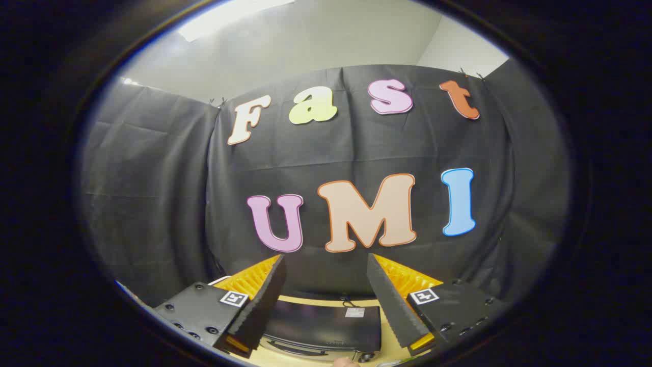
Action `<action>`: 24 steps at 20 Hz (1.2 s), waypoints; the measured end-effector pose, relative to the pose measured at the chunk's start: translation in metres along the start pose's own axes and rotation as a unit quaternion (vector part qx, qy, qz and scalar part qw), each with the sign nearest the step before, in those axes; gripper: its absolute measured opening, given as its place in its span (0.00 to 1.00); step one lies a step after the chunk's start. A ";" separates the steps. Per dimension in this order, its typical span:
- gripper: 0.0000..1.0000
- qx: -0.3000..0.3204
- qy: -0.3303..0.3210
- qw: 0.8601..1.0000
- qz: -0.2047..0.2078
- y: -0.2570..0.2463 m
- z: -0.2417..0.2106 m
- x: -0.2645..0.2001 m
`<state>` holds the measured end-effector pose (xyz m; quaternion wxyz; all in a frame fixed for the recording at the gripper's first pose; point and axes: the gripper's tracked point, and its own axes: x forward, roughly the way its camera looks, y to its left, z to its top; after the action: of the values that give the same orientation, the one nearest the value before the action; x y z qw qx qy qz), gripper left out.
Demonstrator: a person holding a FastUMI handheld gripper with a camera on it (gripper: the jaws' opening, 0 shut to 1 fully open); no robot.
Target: Open the toaster oven, put the food inside, and close the toaster oven door.
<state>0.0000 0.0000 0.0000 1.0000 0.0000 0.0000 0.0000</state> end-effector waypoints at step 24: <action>0.99 -0.059 0.168 0.984 -0.003 0.015 -0.202 0.049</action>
<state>0.0491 0.0153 -0.2017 0.9840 -0.0594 0.1677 -0.0026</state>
